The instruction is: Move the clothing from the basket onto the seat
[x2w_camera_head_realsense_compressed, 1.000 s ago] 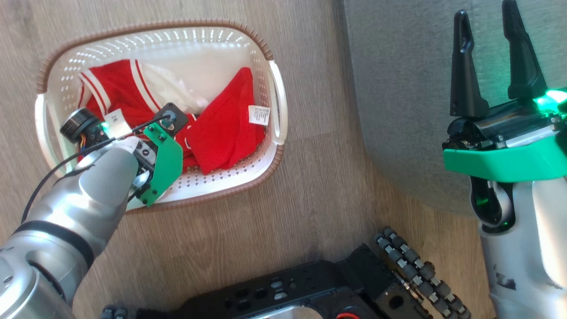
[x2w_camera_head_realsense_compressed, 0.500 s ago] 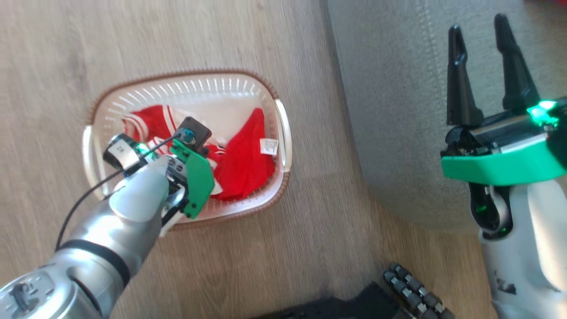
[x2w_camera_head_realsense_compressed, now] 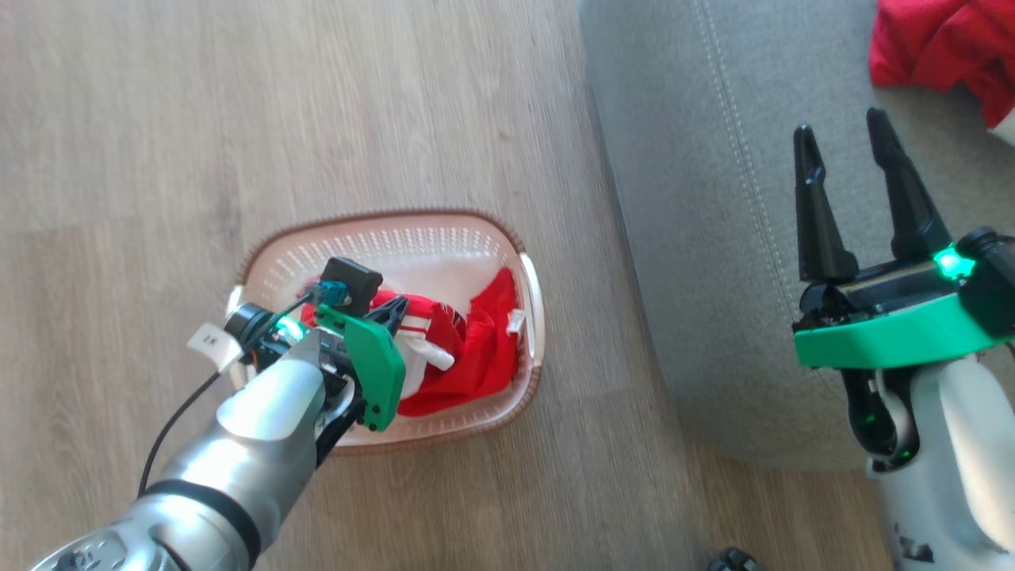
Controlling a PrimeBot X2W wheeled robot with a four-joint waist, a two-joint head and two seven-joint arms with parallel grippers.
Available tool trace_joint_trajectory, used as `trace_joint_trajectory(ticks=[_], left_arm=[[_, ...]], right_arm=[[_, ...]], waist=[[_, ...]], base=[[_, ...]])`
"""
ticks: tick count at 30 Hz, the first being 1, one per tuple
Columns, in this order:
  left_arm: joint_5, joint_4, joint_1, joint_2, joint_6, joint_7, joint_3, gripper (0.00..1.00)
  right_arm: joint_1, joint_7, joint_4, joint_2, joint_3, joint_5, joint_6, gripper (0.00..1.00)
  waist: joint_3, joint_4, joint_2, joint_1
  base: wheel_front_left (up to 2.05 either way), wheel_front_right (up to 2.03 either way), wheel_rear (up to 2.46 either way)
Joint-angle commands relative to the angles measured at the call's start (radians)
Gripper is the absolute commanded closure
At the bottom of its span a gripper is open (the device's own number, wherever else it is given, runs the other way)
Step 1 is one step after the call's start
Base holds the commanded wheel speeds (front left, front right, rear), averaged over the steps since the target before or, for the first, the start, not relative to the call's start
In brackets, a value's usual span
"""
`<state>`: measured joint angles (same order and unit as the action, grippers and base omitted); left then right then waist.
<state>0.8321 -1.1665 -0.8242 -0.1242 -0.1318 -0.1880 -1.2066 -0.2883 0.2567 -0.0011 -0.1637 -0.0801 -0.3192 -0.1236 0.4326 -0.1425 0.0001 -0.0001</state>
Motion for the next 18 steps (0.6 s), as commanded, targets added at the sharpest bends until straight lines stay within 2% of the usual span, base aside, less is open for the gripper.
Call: trace_joint_trajectory(ticks=[1,13,18], left_arm=[[0.015,0.018,-0.002,-0.010,0.001,-0.025,0.033,1.00],[0.053,0.099,0.023,-0.008,0.006,-0.072,0.105,1.00],[0.023,0.222,0.040,-0.045,0.044,-0.073,0.167,1.00]], right_arm=[[0.017,0.005,-0.025,-0.015,-0.026,-0.008,-0.007,0.00],[0.061,0.005,0.004,-0.033,-0.037,-0.031,-0.007,0.00],[0.082,0.005,0.012,-0.037,-0.037,-0.039,-0.007,0.00]], waist=[[-0.049,0.018,-0.0001,0.0001],[-0.175,0.045,-0.0001,0.0001],[-0.222,0.054,-0.0001,0.0001]], base=[[0.00,0.00,0.00],[0.00,0.00,0.00],[0.00,0.00,0.00]])
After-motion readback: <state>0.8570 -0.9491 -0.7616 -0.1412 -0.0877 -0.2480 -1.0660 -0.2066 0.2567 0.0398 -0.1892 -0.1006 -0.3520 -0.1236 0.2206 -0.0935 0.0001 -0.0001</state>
